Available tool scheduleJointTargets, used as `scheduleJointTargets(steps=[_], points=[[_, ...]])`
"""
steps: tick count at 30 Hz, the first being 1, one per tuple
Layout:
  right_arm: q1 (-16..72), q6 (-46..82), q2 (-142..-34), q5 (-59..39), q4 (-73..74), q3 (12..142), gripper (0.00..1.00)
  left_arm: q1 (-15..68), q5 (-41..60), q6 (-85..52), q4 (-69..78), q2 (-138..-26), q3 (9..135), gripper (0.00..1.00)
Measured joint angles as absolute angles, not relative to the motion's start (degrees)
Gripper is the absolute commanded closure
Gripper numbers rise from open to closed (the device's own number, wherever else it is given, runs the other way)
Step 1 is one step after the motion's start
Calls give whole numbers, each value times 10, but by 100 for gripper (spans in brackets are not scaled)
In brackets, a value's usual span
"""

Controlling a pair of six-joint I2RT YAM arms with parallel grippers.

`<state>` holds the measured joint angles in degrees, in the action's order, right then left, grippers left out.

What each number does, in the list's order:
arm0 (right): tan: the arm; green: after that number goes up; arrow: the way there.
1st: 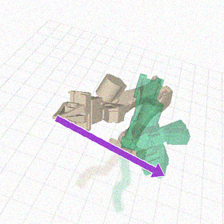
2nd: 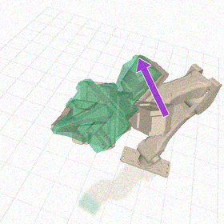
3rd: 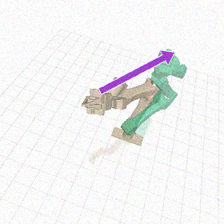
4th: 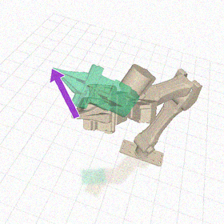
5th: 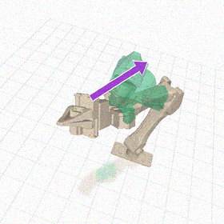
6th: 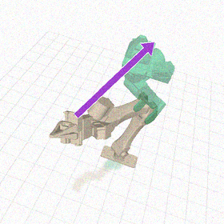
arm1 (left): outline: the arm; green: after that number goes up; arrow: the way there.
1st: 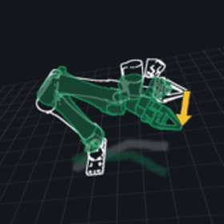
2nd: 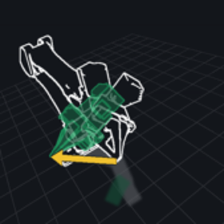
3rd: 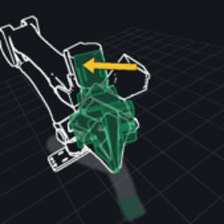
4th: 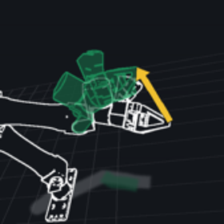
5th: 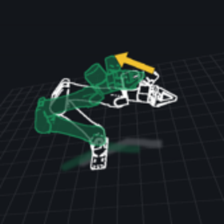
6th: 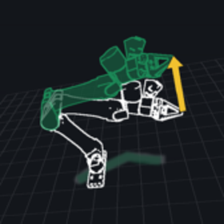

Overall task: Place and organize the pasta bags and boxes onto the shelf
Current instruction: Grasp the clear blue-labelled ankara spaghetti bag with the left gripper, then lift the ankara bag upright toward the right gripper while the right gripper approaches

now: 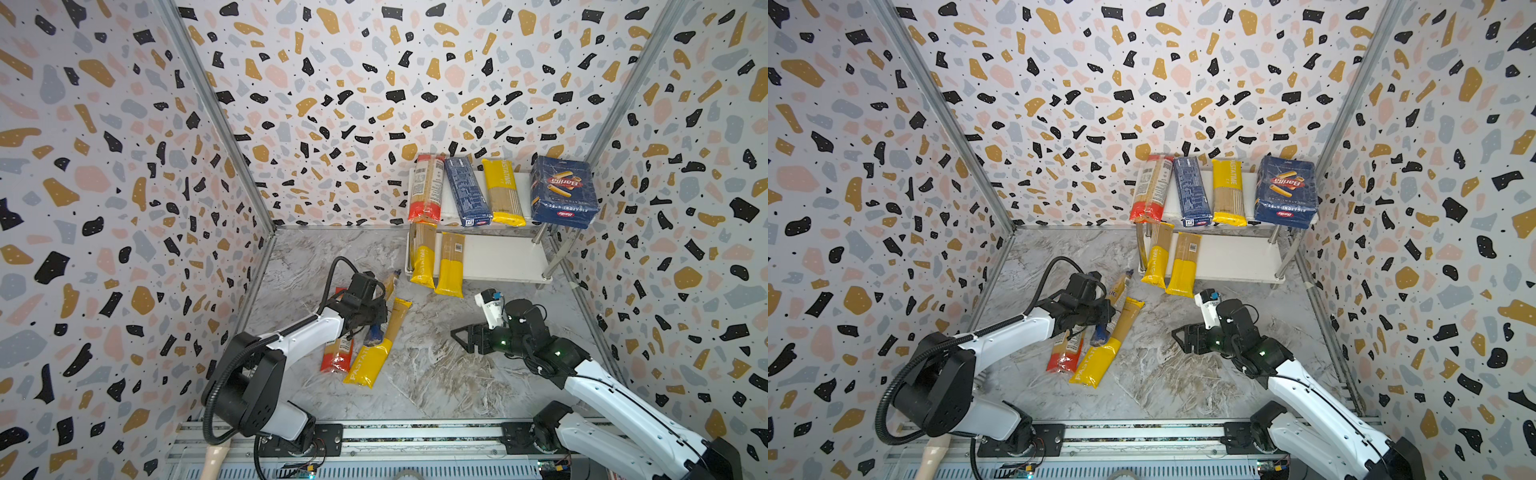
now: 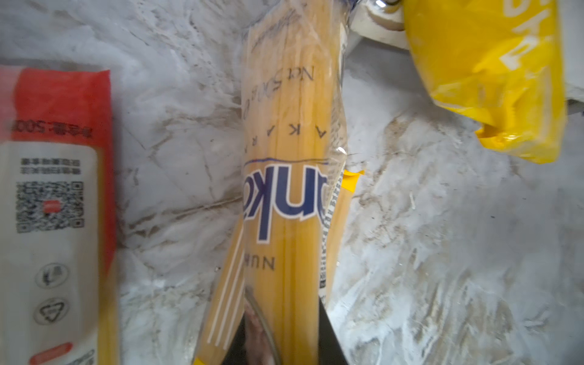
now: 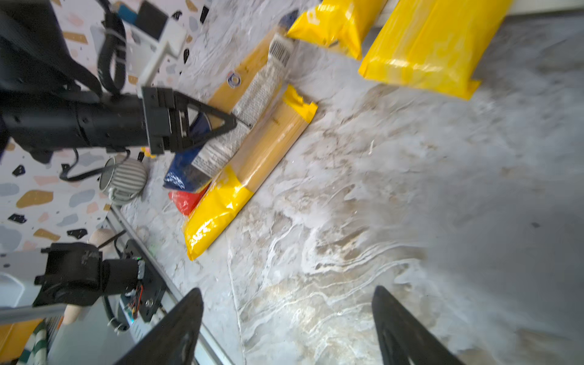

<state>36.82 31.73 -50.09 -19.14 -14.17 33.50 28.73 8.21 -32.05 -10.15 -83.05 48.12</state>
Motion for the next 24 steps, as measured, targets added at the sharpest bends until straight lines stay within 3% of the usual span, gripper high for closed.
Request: scheduleJointTargets(steps=[9,24], points=[[458,426,-562,-246,72,243,3,290,153,-389,-34,-773,436,100],[520,497,-725,-262,304,296,2,304,194,-462,0,-679,423,100]])
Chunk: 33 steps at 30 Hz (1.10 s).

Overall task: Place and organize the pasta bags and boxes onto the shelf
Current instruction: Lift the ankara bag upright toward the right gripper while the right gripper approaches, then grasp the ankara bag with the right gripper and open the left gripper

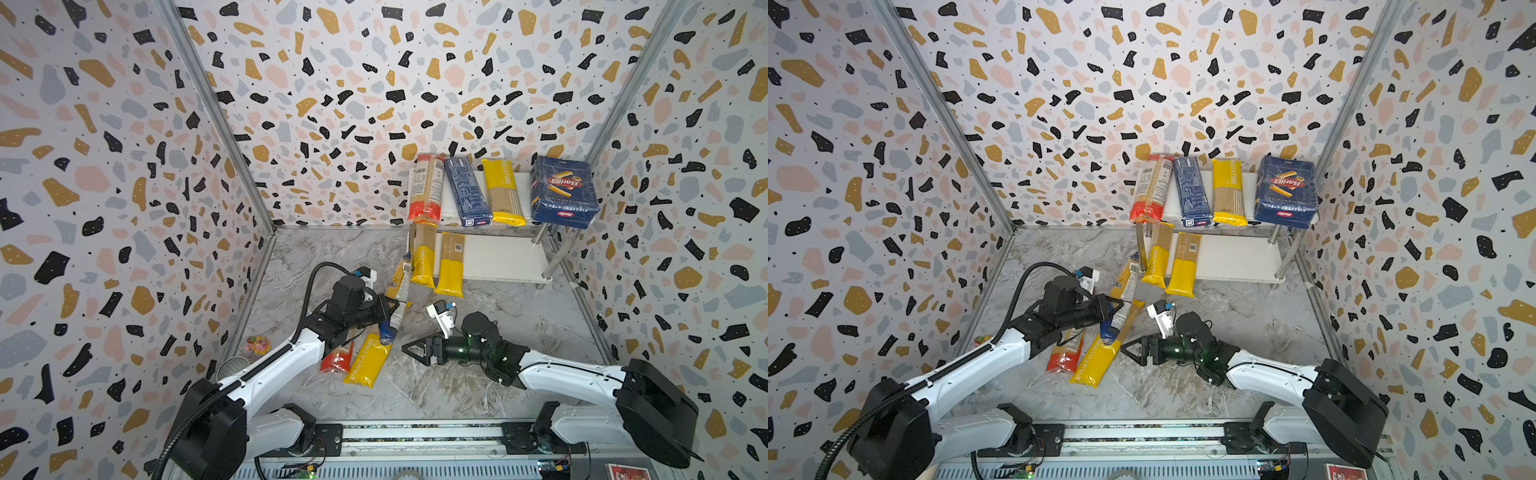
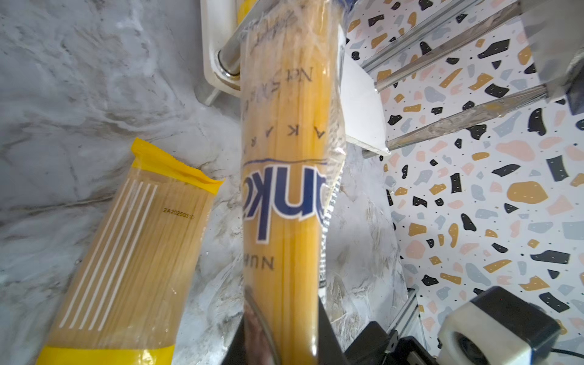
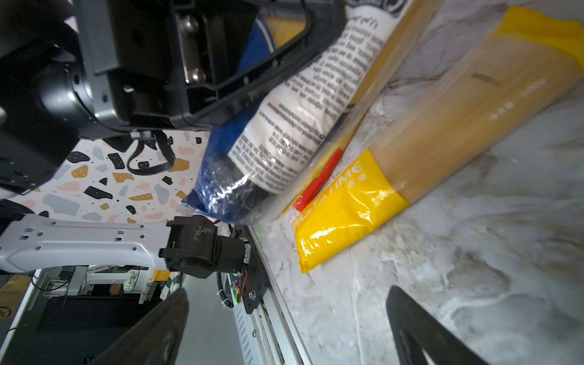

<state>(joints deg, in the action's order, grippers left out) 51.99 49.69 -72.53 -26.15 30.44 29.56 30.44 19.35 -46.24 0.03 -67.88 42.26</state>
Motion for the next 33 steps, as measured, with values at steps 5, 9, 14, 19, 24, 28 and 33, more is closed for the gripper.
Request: scheduleJointTargets(steps=[5,9,14,19,24,28,33], points=[[522,503,-750,-262,342,313,1,309,195,-479,1,-654,421,100],[522,506,-765,-262,364,321,1,316,195,-491,2,-637,415,100],[522,516,-791,-267,395,336,1,324,195,-500,1,-620,408,100],[522,529,-819,-280,431,350,1,329,194,-504,1,-610,407,100],[526,536,-840,-290,450,371,0,336,192,-514,2,-606,407,100],[528,538,-851,-298,455,386,2,342,190,-521,5,-606,407,100],[529,543,-867,-310,457,397,20,342,190,-523,15,-606,407,100]])
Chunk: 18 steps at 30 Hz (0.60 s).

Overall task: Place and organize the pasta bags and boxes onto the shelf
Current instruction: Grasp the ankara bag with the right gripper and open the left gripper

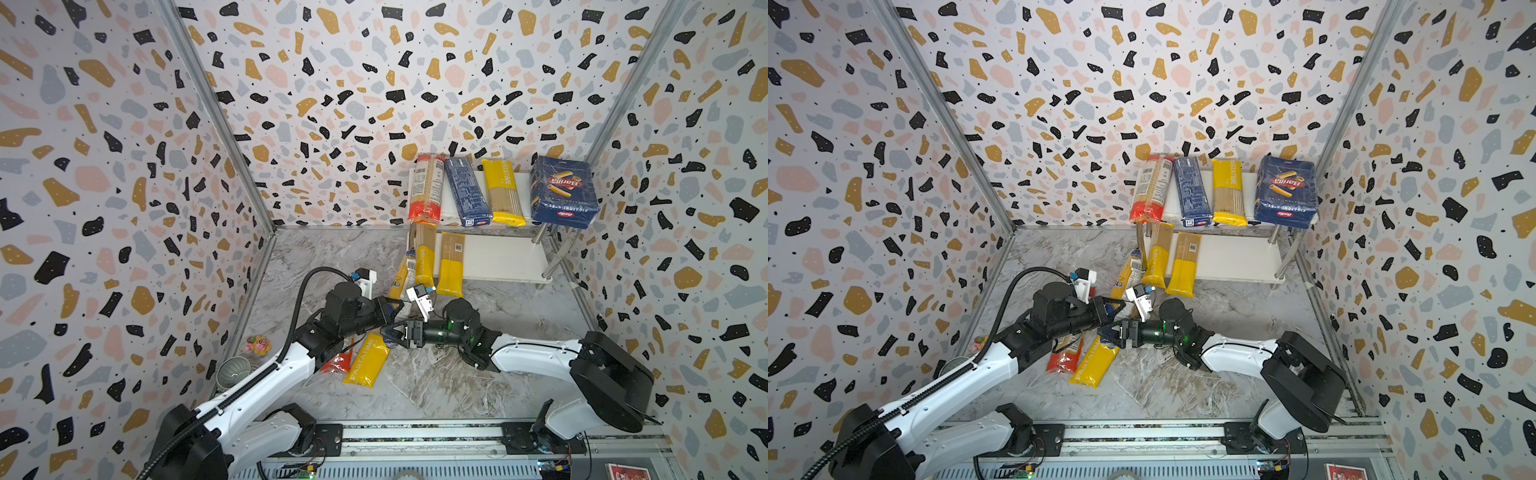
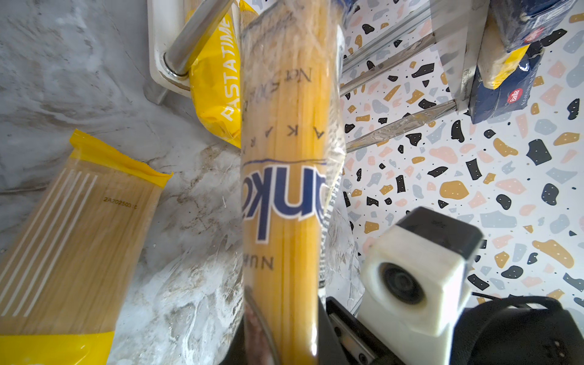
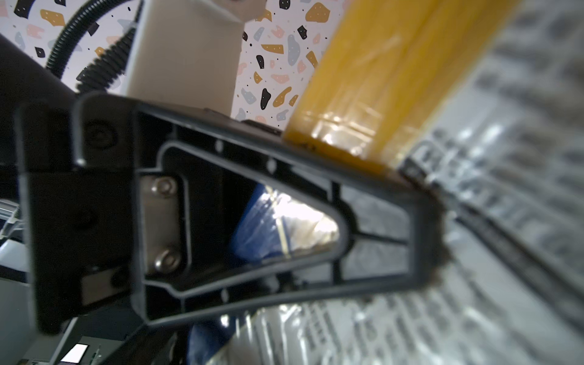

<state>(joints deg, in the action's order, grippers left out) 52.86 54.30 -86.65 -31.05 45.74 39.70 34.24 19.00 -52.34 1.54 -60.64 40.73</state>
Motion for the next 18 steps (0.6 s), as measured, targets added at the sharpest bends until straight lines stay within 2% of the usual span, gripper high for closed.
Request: scheduleJointTargets(steps=[6,17,18], points=[[525,603,-868,-320,467,401,49,342,189,-504,48,-606,407,100],[519,625,-874,-328,476,415,79,337,174,-500,69,-601,407,100],[519,625,-874,-329,476,415,82,337,173,-499,67,-601,407,97]])
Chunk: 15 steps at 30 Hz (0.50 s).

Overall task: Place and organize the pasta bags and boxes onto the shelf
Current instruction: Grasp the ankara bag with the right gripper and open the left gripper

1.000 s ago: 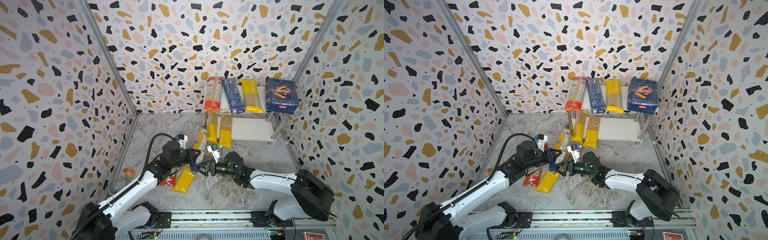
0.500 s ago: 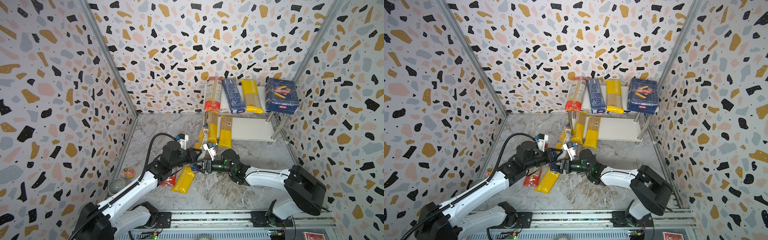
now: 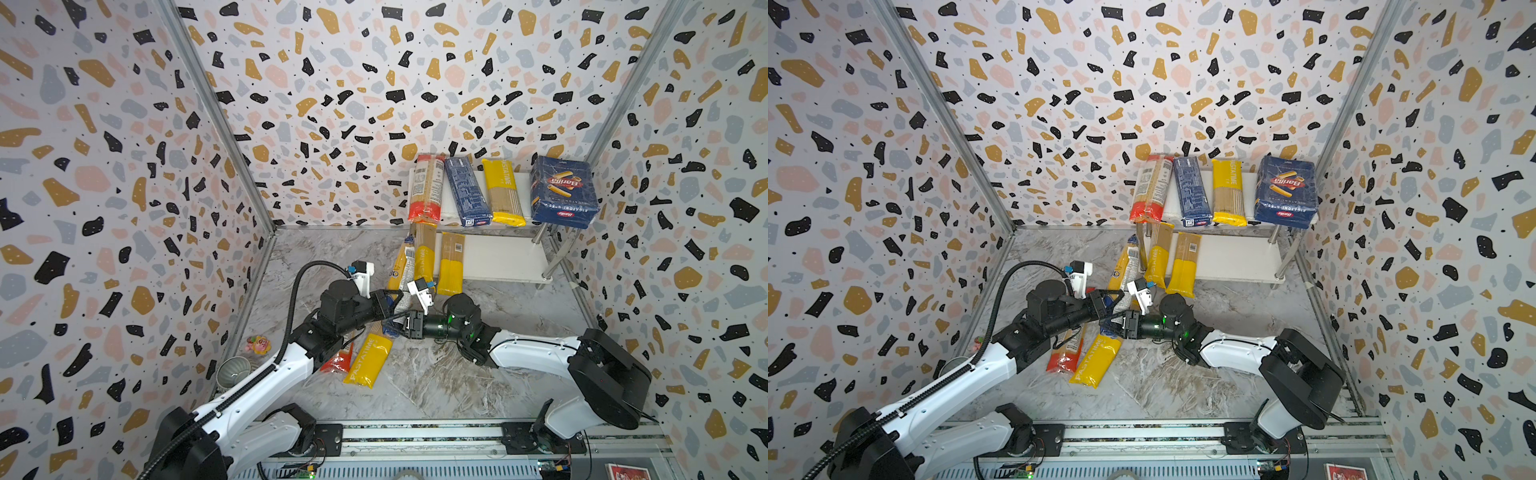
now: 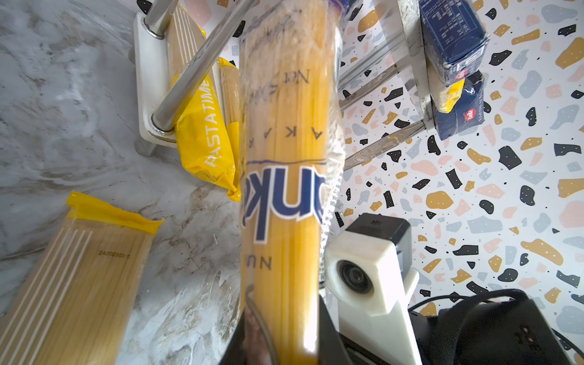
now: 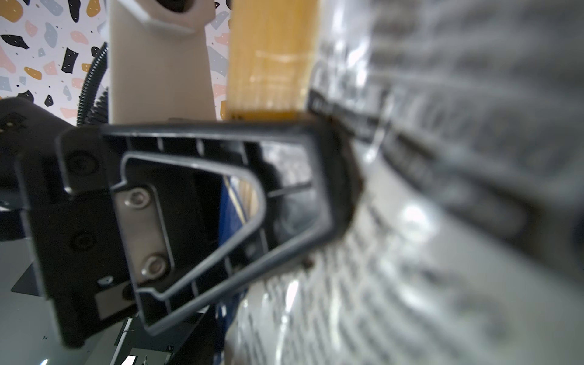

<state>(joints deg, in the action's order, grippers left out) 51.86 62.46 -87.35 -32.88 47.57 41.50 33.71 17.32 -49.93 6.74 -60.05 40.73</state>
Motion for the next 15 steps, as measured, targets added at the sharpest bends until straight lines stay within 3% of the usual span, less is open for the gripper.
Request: scheduleJointTargets(steps=[2,9,15], points=[[519,624,-874,-330,475,415,87,337,172,-499,66,-600,407,88],[519,609,-861,-332,455,415,98,342,170,-498,65,-596,407,76],[521,571,-856,-340,432,412,100,345,164,-502,46,-589,407,46]])
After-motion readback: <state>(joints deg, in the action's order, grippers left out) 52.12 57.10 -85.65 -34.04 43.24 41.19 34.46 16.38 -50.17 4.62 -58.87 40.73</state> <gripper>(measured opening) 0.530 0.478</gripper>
